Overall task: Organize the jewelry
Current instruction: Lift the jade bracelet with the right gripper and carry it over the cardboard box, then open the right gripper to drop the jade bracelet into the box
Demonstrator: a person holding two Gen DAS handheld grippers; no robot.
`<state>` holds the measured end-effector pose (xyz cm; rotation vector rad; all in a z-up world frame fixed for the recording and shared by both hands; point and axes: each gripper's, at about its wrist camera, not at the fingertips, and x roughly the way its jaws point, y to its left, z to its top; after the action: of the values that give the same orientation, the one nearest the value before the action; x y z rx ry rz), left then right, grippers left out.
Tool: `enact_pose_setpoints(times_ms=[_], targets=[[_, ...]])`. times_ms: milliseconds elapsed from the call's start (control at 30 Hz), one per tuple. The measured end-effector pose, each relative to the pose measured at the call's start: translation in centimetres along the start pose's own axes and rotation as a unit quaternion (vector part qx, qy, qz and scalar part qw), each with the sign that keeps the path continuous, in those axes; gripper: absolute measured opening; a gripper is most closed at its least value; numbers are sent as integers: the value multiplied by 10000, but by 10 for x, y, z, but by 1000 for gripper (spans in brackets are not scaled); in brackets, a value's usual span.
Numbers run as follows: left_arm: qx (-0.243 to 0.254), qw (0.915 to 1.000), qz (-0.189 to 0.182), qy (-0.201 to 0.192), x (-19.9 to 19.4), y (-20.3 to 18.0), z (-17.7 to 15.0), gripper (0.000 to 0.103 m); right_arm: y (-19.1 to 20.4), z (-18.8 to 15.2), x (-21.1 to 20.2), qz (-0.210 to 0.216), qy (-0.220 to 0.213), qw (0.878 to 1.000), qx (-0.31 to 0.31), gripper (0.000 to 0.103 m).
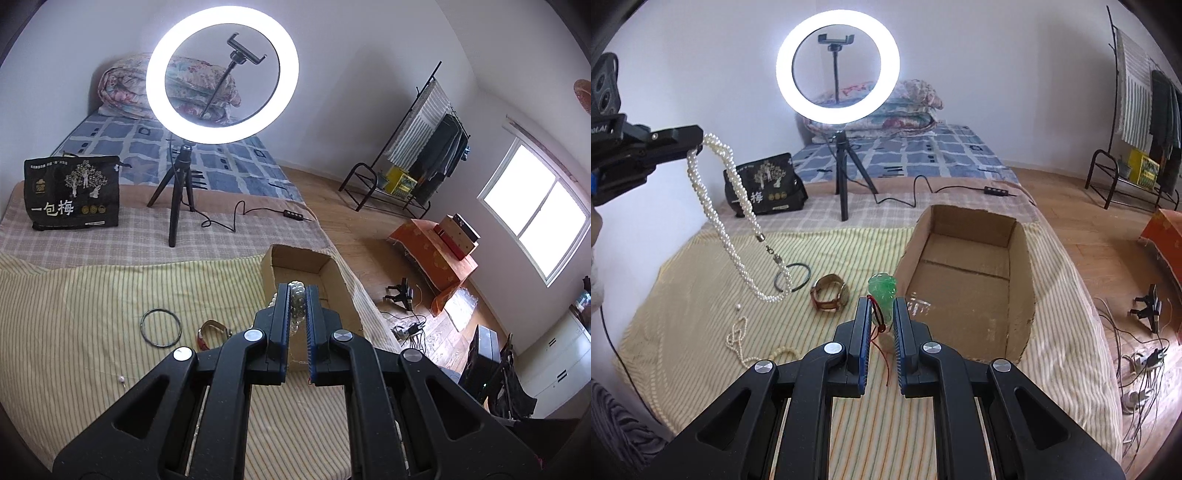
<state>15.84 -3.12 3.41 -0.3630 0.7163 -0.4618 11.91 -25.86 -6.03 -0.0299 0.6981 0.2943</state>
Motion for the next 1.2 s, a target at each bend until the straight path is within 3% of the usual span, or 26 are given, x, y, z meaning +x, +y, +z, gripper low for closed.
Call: enact_pose_setpoints(times_ms=[267,600,1000,1200], targets=[[67,9996,-262,35,27,-26,13,5,-34,16,-3,-293,-181,9991,259,10],[399,9980,-479,141,83,-76,28,5,-67,13,15,-575,78,9976,386,10],[418,9960,71,788,192,-78,29,5,-96,1,35,-703,437,9950,563,10],[392,9937,312,1003,220,-67,20,5,-102,-3,41,-677,566,9945,565,10]])
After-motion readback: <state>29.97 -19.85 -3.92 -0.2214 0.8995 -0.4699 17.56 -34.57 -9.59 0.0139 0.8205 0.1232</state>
